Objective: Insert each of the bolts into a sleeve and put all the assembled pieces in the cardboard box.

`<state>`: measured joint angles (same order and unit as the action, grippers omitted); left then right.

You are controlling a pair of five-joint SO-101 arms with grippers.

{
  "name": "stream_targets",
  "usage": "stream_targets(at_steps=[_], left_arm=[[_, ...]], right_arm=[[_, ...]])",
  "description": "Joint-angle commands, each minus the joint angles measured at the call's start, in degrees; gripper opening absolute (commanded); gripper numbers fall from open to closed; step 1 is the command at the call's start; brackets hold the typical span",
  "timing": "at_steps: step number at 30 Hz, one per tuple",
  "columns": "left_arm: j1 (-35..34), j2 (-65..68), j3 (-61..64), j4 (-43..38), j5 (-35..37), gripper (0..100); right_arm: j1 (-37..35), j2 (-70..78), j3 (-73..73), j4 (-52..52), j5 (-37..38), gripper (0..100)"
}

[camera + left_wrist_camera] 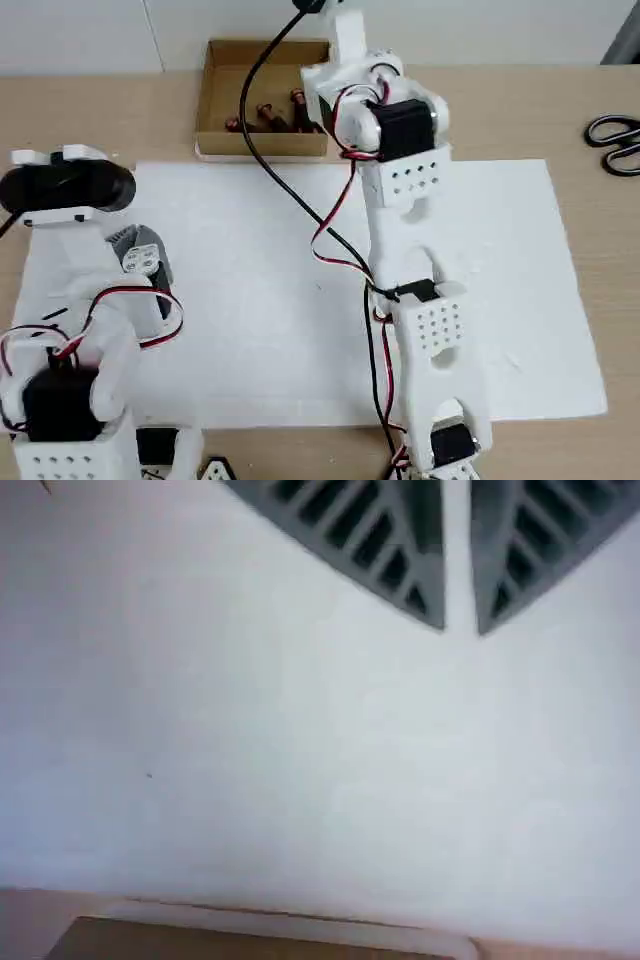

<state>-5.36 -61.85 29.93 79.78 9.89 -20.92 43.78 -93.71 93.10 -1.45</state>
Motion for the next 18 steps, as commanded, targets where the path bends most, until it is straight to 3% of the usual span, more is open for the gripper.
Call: stream_targets(at_steps=[1, 14, 18], left_arm=[[0.00, -0.79, -2.42, -0.44, 0.00, 1], [0.44, -16.62, -2.24, 14.15, 0.00, 1], [0.09, -20.31, -2.33, 15.03, 0.00, 1]], right_arm=[[-0.13, -6.37, -2.64, 6.29, -1.41, 0.4], [-3.74, -20.44, -2.20, 7.43, -4.57, 0.4], [-5.76, -25.89, 3.34, 7.34, -4.57, 0.4]])
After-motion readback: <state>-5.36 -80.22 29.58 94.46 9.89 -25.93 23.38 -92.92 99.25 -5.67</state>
